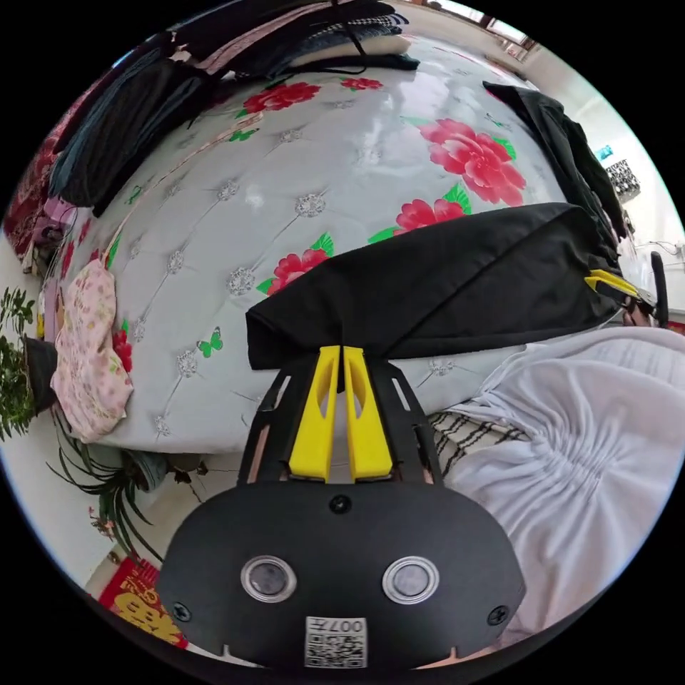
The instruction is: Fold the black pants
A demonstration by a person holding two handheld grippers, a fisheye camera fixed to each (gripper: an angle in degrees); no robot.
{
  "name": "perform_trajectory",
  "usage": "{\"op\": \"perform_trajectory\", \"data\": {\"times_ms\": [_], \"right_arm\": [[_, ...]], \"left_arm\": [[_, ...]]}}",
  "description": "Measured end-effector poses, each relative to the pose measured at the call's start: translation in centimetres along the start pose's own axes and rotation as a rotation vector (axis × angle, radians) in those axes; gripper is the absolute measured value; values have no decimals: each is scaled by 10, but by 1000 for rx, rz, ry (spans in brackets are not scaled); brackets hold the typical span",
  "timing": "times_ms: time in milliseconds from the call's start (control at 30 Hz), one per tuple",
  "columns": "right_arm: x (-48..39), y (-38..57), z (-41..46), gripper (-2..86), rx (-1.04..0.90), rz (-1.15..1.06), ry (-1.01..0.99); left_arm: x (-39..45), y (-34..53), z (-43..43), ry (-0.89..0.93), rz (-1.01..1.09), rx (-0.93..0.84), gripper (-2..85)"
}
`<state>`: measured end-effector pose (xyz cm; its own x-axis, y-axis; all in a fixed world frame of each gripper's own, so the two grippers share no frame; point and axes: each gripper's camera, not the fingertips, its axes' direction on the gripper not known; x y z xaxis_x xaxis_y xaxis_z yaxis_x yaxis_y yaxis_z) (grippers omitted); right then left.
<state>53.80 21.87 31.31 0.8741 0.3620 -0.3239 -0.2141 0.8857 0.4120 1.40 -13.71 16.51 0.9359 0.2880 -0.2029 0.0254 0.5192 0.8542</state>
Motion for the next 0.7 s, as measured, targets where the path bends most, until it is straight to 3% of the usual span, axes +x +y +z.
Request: {"op": "perform_trajectory", "data": {"times_ms": [133, 200, 300, 433, 600, 700], "right_arm": [[-6, 1, 2, 120, -24, -43, 46], [-5, 0, 2, 121, -34, -39, 45], [-1, -2, 0, 125, -52, -22, 4], [18, 12, -26, 127, 46, 56, -73], [73, 49, -60, 125, 186, 276, -61], [98, 51, -73, 125, 212, 331, -58]], "left_arm": [[-50, -18, -44, 297, -41, 132, -8], [-109, -30, -60, 490, -254, 338, -7], [-163, -32, -43, 562, -559, 501, 1], [-156, -41, -14, 492, -568, 479, 20], [-93, -51, 63, 216, -384, 173, 3], [-76, -45, 85, 219, -347, 134, -8]]}}
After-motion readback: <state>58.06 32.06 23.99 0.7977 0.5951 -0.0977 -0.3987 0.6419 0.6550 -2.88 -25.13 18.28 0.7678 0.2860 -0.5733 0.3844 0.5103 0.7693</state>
